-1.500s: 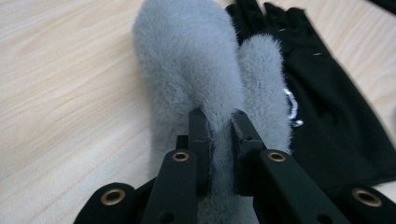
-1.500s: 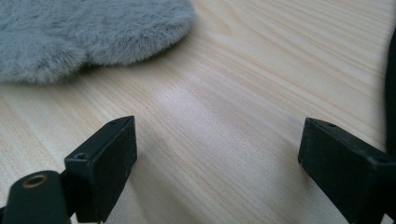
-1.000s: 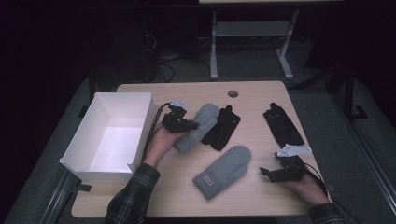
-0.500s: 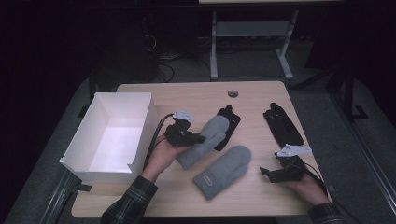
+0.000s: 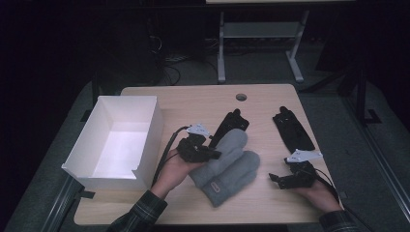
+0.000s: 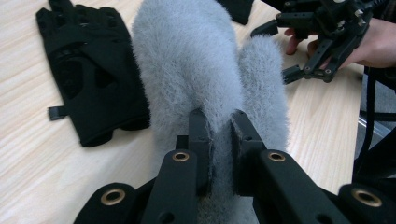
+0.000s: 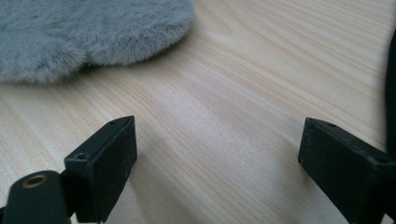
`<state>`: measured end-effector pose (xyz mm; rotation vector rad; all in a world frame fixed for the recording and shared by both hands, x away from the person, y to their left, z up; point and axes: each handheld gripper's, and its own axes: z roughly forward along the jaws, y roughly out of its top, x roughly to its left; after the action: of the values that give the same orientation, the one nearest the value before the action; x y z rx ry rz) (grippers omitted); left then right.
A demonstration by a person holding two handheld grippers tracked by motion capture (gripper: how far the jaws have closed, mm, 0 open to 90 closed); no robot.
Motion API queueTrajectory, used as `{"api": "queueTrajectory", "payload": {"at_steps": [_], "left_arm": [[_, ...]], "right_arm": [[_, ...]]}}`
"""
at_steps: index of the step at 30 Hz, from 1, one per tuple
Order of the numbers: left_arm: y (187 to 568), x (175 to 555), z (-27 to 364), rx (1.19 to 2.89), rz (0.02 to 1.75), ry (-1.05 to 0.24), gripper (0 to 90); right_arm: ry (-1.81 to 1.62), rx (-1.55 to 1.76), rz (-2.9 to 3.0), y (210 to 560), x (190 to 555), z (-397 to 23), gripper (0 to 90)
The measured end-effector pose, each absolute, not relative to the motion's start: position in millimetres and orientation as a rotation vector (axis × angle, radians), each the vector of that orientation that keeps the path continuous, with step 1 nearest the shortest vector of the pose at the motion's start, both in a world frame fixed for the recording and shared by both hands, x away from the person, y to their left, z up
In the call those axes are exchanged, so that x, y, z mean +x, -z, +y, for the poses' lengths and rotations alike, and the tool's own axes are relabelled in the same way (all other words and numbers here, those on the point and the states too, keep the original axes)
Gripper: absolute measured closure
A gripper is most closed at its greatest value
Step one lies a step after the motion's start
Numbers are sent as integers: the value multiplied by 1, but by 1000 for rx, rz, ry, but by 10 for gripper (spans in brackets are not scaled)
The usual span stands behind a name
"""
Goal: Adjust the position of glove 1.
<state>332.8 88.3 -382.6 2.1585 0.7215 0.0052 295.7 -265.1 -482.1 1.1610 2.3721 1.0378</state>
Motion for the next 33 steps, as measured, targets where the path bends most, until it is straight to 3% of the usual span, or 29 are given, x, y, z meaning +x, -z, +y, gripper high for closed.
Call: {"api": "queueTrajectory", "payload": {"at_steps": [17, 33], "left_arm": [[400, 322, 52, 2217, 696, 29, 811], [410, 319, 44, 2250, 696, 37, 810]], "right_arm": [[-1039, 1160, 2372, 482, 296, -265, 113], [-1039, 1161, 2371, 482, 296, -265, 113]]}}
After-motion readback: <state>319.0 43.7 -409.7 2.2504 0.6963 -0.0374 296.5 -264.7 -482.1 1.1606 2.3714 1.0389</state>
